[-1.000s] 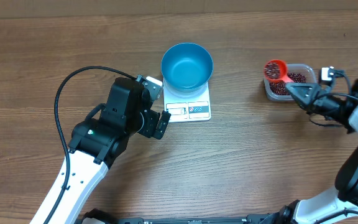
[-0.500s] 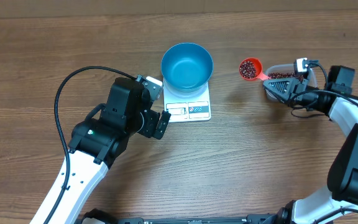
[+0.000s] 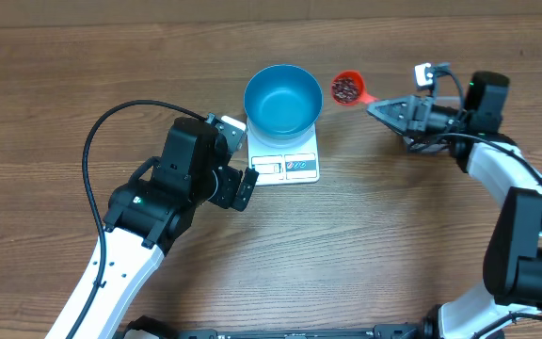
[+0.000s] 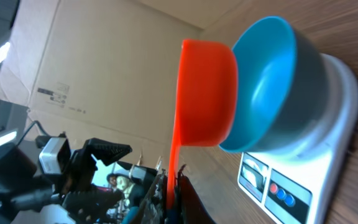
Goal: Scoop item into bowl and weigh 150g on scale
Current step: 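Carry the filled scoop with the right gripper over the teal bowl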
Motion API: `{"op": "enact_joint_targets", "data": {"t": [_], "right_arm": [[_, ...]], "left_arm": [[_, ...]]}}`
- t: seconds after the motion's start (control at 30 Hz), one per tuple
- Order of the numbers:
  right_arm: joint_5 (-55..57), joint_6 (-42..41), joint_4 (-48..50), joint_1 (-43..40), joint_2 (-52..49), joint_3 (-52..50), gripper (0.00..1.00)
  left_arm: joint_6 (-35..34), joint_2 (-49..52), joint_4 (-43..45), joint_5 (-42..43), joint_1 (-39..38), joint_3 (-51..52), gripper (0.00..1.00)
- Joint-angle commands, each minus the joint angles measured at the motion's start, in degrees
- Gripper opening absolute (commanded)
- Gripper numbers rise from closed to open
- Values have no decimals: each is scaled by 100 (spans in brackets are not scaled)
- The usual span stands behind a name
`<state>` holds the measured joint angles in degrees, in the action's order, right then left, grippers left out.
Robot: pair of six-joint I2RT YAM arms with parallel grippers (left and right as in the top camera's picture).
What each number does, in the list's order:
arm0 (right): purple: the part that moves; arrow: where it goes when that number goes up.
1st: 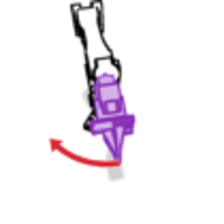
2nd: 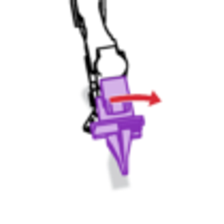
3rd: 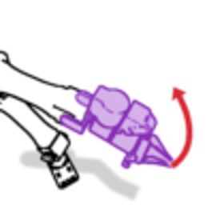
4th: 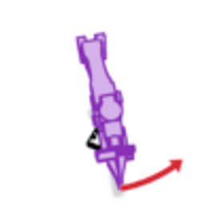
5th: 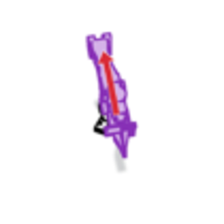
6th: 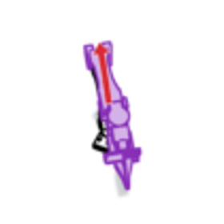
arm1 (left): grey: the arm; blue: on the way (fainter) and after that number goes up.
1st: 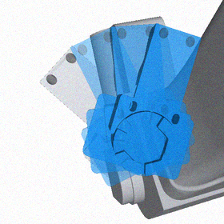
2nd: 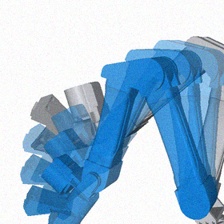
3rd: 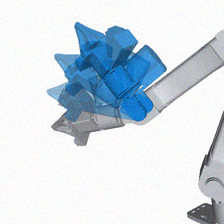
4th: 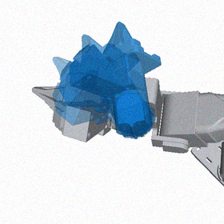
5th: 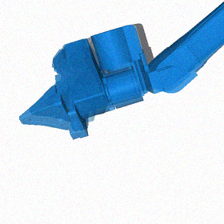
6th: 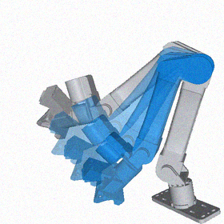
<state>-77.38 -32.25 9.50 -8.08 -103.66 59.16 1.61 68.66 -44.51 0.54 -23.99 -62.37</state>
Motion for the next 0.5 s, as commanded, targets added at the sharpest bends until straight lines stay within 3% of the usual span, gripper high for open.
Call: {"op": "enact_joint_targets", "data": {"t": [0.0, 0.23, 0.47], "right_arm": [[470, -769, 374, 369, -9, 15, 4], [1207, -748, 752, 920, -9, 15, 4], [1963, 813, 817, 1305, -9, 15, 4]], "left_arm": [[-50, 33, 17, -81, -15, 33, 100], [-50, 33, 17, -81, -15, 33, 100], [-50, 33, 17, -81, -15, 33, 100]]}}
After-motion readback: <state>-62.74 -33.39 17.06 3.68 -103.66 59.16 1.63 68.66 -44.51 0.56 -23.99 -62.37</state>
